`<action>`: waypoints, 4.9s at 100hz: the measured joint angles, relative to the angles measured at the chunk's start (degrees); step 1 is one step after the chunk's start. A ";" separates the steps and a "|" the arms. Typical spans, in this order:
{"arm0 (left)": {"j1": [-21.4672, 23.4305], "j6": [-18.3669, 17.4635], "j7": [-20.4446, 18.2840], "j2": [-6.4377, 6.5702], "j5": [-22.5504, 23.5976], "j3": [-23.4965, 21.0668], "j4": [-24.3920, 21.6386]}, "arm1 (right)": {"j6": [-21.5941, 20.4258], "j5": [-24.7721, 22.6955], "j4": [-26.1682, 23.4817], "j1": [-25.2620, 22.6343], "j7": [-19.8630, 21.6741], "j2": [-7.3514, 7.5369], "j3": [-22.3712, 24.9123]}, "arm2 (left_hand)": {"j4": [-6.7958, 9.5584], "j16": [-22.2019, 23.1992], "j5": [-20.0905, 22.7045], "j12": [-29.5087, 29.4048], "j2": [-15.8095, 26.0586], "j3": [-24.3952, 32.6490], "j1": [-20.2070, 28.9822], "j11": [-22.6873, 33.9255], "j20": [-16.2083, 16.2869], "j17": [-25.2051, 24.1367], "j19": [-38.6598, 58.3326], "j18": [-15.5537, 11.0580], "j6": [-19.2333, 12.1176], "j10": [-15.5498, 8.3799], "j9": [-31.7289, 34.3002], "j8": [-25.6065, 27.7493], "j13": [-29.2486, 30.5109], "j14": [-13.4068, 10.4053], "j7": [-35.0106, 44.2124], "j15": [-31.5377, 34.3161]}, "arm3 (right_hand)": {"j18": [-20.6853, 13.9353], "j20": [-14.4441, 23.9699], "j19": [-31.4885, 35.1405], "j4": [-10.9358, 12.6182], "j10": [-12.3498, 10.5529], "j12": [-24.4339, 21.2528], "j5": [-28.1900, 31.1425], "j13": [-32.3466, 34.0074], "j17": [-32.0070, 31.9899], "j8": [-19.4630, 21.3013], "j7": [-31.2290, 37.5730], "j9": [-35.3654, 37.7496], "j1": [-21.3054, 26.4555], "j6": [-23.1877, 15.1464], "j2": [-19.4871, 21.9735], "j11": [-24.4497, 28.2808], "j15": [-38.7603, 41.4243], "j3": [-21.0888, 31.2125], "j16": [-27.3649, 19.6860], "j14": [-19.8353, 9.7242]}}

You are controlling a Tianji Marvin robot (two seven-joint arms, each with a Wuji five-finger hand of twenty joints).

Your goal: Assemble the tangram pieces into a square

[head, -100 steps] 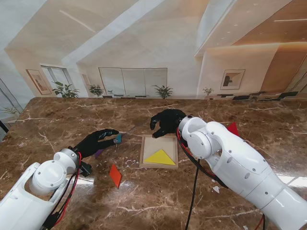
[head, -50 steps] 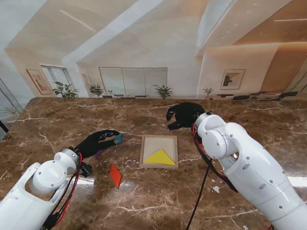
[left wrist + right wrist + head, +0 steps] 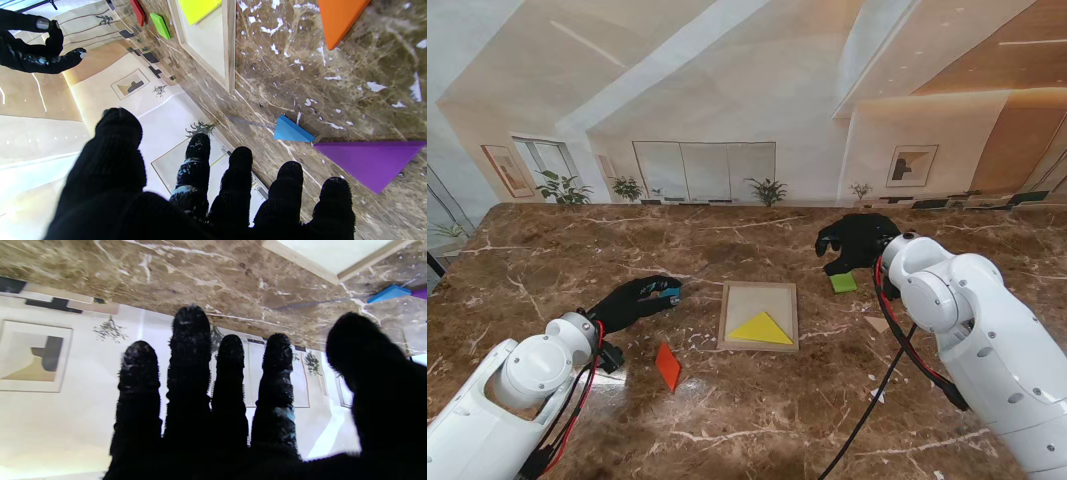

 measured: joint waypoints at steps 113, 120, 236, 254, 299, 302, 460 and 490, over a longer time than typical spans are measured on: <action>-3.94 3.28 -0.40 -0.42 -2.41 2.77 2.91 | 9.19 -4.49 15.67 5.34 -7.09 0.68 -1.33 | 0.00 0.00 0.00 0.00 0.00 -0.10 0.01 0.00 0.00 0.00 0.00 0.00 0.00 0.01 0.00 0.00 0.00 0.00 0.00 0.00 | -0.50 0.19 -1.49 -0.29 0.35 -2.15 -9.28 -8.30 -3.74 1.38 -3.59 -9.61 1.19 -3.51 -2.32 1.40 -4.03 -0.15 -0.32 -0.04; -4.06 3.45 -0.39 -0.45 -2.52 2.79 2.99 | 9.58 -4.75 16.39 5.29 -7.37 0.67 -1.26 | 0.00 0.00 0.00 0.00 0.00 -0.10 0.01 0.00 0.00 0.00 0.00 -0.01 0.00 0.01 0.00 0.00 0.00 0.00 0.00 0.00 | -0.74 0.21 -1.82 -0.29 0.36 -2.15 -9.28 -10.22 -4.30 1.50 -3.59 -10.87 1.19 -4.09 -2.32 1.40 -4.31 -0.57 -0.32 -0.04; -1.86 9.39 -1.51 -0.12 0.24 0.99 -0.60 | 17.94 -2.49 31.17 8.86 -11.48 1.03 -6.69 | 0.00 0.00 0.00 0.00 0.66 -0.10 0.01 0.00 0.00 0.00 0.00 -0.04 0.00 0.01 0.00 0.00 0.00 -0.06 0.00 0.00 | -2.02 1.52 -2.70 -0.29 1.57 -4.37 -15.57 -14.18 -6.35 5.18 -22.64 -18.04 1.16 -6.88 -1.37 0.64 -4.46 -3.55 -0.32 -0.04; -1.39 9.84 -1.51 -0.02 1.04 0.59 -1.54 | 18.54 -0.49 34.67 10.86 -12.38 1.02 -8.86 | 0.00 0.00 0.00 0.00 0.66 -0.10 0.01 0.00 0.00 0.00 0.00 -0.04 0.00 0.01 0.00 0.00 0.00 -0.06 0.00 0.00 | -2.34 1.52 -2.70 -0.29 1.85 -5.77 -15.53 -14.21 -6.48 8.07 -31.32 -19.51 1.13 -6.17 1.11 -2.40 -4.54 -4.27 -0.32 -0.04; -0.74 11.79 -2.17 0.24 1.35 0.43 -2.98 | 22.30 3.93 39.66 13.37 -13.05 0.99 -13.36 | 0.00 0.00 0.00 0.00 0.66 -0.10 0.01 0.00 0.00 0.00 0.00 -0.05 0.00 0.01 0.00 0.00 0.00 -0.07 0.00 0.00 | -2.46 1.53 -2.70 0.20 5.13 -7.68 -18.47 -14.37 -6.71 8.21 -36.32 -20.16 1.10 -4.07 4.59 -6.19 -7.24 -6.03 -0.64 -0.04; -0.70 11.93 -2.17 0.25 1.36 0.42 -3.06 | 22.49 4.13 39.93 13.47 -13.05 0.97 -13.57 | 0.00 0.00 0.00 0.00 0.66 -0.10 0.01 0.00 0.00 0.00 0.00 -0.05 0.00 0.01 0.00 0.00 0.00 -0.07 0.00 0.00 | -2.46 1.53 -2.70 0.22 5.20 -7.72 -18.47 -14.37 -6.68 8.20 -36.35 -20.16 1.10 -4.05 4.59 -6.52 -7.25 -6.03 -0.67 -0.04; -1.06 15.26 -2.62 0.31 0.78 1.13 -3.71 | 24.37 12.87 51.23 22.79 -20.10 -0.39 -27.81 | 0.20 0.00 1.73 0.00 1.93 -0.30 0.64 0.00 0.00 0.00 0.00 -0.13 0.05 0.05 1.32 0.00 0.01 -0.10 0.00 0.00 | -0.50 0.77 0.82 0.74 5.55 -0.75 -21.60 -1.73 2.27 5.17 5.05 -2.55 4.08 0.54 -2.30 9.73 -0.29 2.32 -0.73 -0.24; -0.49 15.20 -2.59 0.29 0.73 0.58 -3.92 | 25.78 12.82 49.85 22.17 -20.18 -0.24 -28.42 | 0.20 0.00 2.22 0.00 1.93 -0.30 0.64 0.00 0.00 0.00 0.00 -0.13 0.14 0.06 1.33 0.00 0.01 -0.11 0.00 0.00 | 2.60 0.36 1.13 -1.55 4.80 -0.38 -21.86 1.89 5.39 6.37 5.17 2.81 9.25 1.00 -12.58 10.82 -0.29 3.64 -1.01 0.07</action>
